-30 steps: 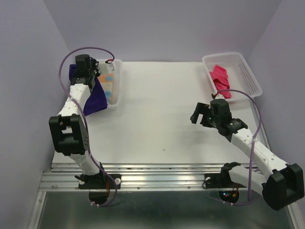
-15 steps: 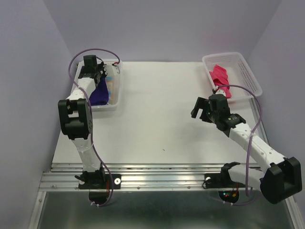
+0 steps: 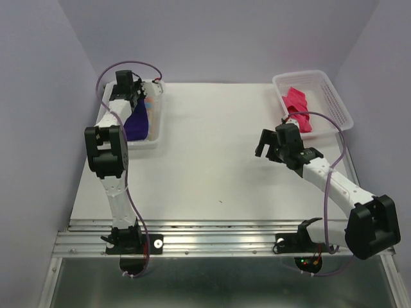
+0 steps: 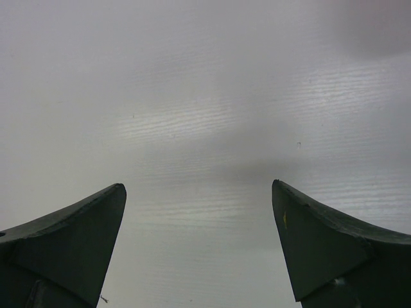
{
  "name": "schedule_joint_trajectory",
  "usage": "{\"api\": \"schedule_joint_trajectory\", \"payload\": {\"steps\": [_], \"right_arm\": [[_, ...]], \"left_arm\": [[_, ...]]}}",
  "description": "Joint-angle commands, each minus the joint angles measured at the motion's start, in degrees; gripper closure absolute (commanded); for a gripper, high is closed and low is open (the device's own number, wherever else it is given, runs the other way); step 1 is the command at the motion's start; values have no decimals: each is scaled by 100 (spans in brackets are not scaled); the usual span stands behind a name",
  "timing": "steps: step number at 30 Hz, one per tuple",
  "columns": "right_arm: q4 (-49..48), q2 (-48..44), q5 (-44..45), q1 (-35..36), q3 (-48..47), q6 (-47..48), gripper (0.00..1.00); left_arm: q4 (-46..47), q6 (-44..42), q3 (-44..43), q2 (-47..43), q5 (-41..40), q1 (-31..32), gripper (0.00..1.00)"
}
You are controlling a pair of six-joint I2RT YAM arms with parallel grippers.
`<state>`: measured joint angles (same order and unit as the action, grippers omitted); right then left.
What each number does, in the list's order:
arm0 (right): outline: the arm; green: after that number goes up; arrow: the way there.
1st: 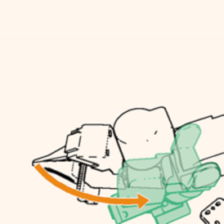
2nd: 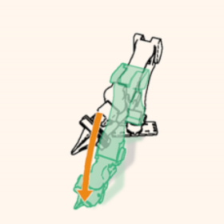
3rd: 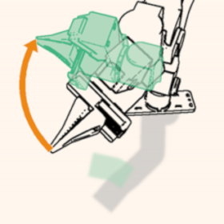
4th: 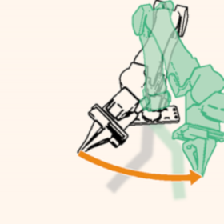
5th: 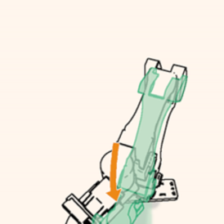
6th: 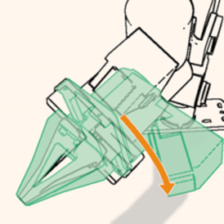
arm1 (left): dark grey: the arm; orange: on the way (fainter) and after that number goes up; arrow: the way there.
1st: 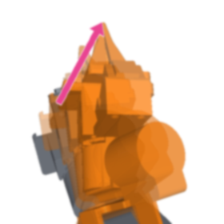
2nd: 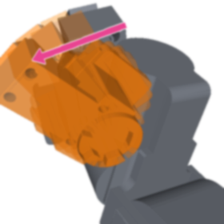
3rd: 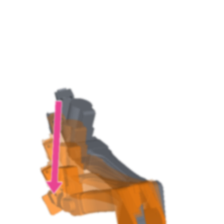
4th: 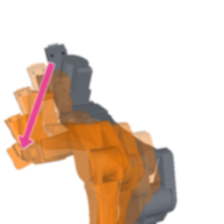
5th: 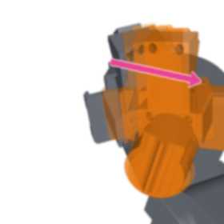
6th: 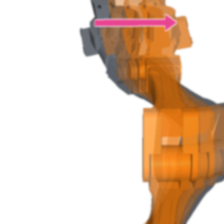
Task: Fold and stack the towels
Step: Neatly place the folded towel into the bin
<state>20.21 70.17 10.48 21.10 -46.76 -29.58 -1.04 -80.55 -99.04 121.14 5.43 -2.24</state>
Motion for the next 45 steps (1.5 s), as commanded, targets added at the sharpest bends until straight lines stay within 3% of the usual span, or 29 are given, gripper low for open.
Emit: {"api": "schedule_joint_trajectory", "payload": {"steps": [1, 2, 4, 5, 7, 16, 24, 28, 33, 34, 36, 37, 40, 43, 45], "right_arm": [[-368, 67, 183, 34, -386, 93, 0], [-377, 84, 182, 34, -395, 84, 0], [-377, 111, 147, 25, -439, 102, 0], [-360, 111, 156, 34, -456, 119, 0], [-351, 93, 182, 34, -465, 137, 0], [-281, -223, 209, 25, -605, 155, 0], [27, -215, 314, 25, -1089, 58, 0], [45, -109, 244, 26, -1081, -39, 0], [-166, 119, 42, 25, -1089, 31, 0], [-218, 207, 33, 25, -1055, 32, 0], [-385, 330, -19, 17, -1045, 58, 0], [-456, 461, -133, -1, -1054, 84, 0], [-500, 637, -344, -36, -1089, 154, 0], [-526, 796, -424, -63, -1116, 234, 0], [-579, 840, -485, -115, -1089, 286, 0]], "left_arm": [[271, -13, -238, 6, 63, 83, 98], [271, 57, -256, 32, 63, 83, 75], [271, 153, -396, 129, -77, 110, 56], [271, 293, -457, 181, -147, 110, 21], [280, 382, -598, 182, -375, 118, 1], [1009, 1005, -265, -626, -754, 145, 1], [1079, 2061, 542, -1830, 10, 198, 1], [1062, 2675, 965, -1849, 72, 154, 1], [114, 4167, 54, -1104, 774, -153, 1], [-96, 4806, -296, -980, 1062, -250, 3], [-352, 5416, -562, -638, 1380, -478, 10], [-492, 5828, -737, -479, 1669, -566, 20], [-678, 6077, -783, -355, 1804, -593, 33], [-626, 6227, -477, -346, 1550, -602, 55], [-643, 6201, -344, -285, 1313, -593, 75]]}}
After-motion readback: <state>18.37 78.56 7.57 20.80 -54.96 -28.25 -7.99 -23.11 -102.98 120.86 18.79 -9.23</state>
